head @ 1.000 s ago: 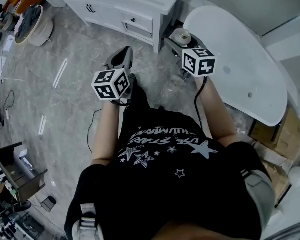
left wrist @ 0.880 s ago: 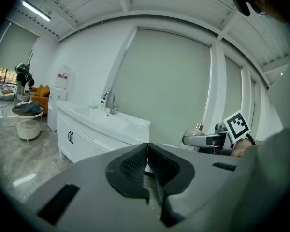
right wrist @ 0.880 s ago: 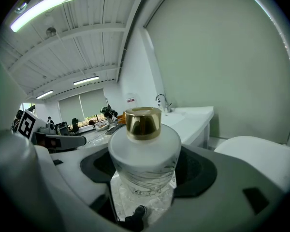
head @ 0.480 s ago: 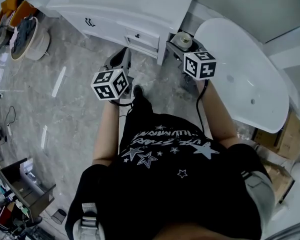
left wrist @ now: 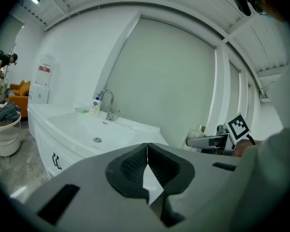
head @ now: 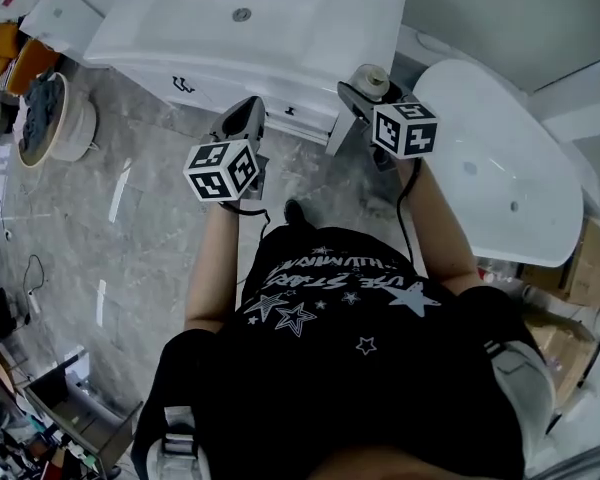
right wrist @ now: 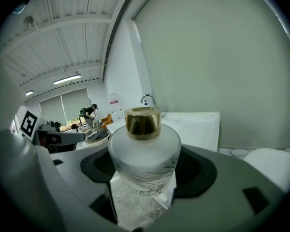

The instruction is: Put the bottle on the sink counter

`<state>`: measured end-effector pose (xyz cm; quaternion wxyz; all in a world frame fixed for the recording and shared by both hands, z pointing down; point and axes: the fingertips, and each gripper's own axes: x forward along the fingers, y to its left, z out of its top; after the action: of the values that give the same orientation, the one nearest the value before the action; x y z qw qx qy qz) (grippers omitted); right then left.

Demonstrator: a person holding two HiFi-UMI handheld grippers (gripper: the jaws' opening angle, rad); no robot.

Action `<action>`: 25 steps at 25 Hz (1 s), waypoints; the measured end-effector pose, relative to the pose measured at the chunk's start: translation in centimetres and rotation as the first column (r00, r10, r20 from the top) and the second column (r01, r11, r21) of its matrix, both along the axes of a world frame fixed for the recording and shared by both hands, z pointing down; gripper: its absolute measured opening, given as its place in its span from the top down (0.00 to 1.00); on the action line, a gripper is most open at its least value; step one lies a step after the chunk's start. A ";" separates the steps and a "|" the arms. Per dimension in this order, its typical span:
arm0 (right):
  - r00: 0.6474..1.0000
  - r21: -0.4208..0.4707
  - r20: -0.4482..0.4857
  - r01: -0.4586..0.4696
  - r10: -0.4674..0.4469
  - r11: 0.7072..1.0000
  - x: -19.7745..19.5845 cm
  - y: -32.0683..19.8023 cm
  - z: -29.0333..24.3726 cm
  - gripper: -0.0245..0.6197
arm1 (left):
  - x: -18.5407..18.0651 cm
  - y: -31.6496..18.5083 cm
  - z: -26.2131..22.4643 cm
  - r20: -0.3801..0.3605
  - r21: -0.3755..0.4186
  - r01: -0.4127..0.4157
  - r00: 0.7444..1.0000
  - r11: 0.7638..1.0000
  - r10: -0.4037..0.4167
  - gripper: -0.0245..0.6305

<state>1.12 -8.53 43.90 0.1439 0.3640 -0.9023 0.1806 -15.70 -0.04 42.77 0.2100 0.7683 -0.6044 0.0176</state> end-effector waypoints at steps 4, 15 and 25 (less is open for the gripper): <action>0.999 0.002 -0.005 -0.046 0.046 0.999 -2.0 -3.0 -0.1 0.46 | -2.5 -2.7 0.2 -0.008 -0.007 -0.034 0.999 0.999 0.034 0.95; 0.987 -0.022 -0.038 -0.158 0.157 0.987 -2.7 -9.1 1.4 0.46 | -5.3 -9.3 1.9 -0.038 -0.032 -0.107 0.994 0.994 0.106 0.95; 0.988 -0.050 -0.059 -0.149 0.146 0.988 -2.5 -18.7 4.2 0.46 | -4.9 -17.3 3.2 -0.028 -0.061 -0.093 0.995 0.994 0.091 0.95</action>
<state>-1.39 -27.19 48.10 0.1648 0.4304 -0.8635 0.2048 -20.56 -17.36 45.93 0.2402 0.7887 -0.5648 0.0365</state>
